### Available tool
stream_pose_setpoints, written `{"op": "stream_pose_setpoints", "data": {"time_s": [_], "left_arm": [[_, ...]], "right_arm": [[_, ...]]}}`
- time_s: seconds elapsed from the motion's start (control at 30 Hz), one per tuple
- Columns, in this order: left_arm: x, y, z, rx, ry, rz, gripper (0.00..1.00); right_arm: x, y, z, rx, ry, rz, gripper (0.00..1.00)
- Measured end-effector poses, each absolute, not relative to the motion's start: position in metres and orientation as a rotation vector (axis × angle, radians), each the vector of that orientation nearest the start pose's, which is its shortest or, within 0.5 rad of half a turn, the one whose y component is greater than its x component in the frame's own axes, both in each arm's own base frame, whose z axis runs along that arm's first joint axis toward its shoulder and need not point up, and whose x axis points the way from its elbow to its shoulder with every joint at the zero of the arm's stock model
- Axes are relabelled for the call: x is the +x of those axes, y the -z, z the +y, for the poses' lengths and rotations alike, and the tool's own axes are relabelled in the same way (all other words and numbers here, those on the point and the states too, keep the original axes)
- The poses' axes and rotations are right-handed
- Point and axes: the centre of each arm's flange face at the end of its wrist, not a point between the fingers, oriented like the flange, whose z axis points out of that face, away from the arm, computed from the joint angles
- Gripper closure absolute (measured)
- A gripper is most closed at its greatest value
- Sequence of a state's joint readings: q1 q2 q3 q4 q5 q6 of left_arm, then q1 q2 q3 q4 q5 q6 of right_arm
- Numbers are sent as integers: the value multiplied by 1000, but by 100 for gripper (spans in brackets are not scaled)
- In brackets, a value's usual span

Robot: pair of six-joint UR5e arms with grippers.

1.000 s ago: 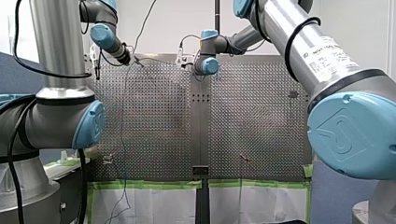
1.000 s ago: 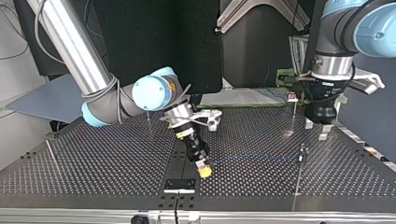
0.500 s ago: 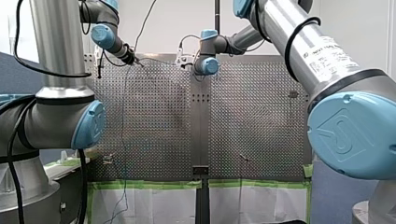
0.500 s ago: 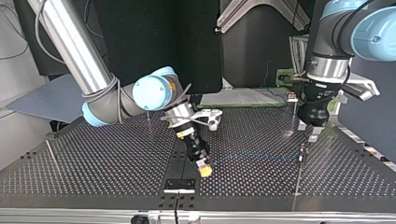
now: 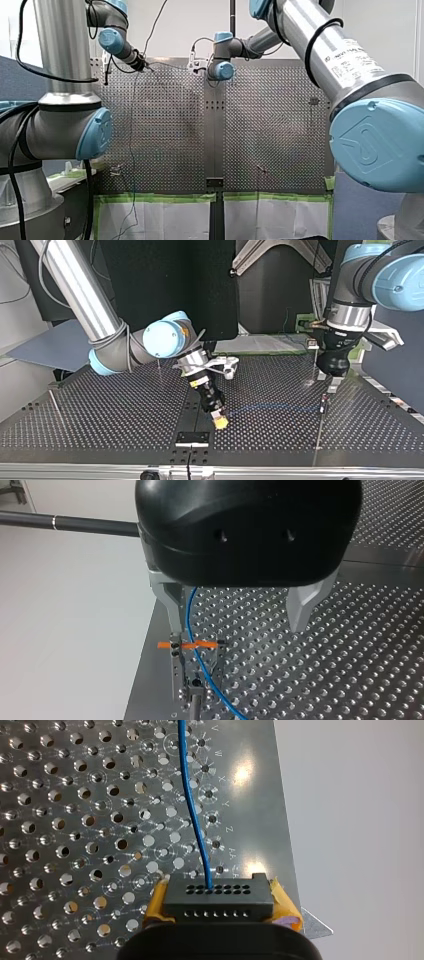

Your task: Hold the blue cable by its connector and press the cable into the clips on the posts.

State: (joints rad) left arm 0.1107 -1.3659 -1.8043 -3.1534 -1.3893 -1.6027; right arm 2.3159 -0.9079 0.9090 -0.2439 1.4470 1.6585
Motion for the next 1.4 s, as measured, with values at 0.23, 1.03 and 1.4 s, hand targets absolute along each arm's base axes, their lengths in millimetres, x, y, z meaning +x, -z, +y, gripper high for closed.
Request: {"op": "stream_pose_setpoints", "data": {"time_s": [0.23,1.03,1.4], "left_arm": [[412,-467,-109,30,84,1608,0],[408,-471,-121,61,102,1597,0],[417,-494,-145,96,185,1535,0]], "right_arm": [[633,-424,-468,1566,-2038,-618,100],[635,-420,-467,1576,-2035,-620,100],[636,-417,-468,1579,-2033,-622,100]]}}
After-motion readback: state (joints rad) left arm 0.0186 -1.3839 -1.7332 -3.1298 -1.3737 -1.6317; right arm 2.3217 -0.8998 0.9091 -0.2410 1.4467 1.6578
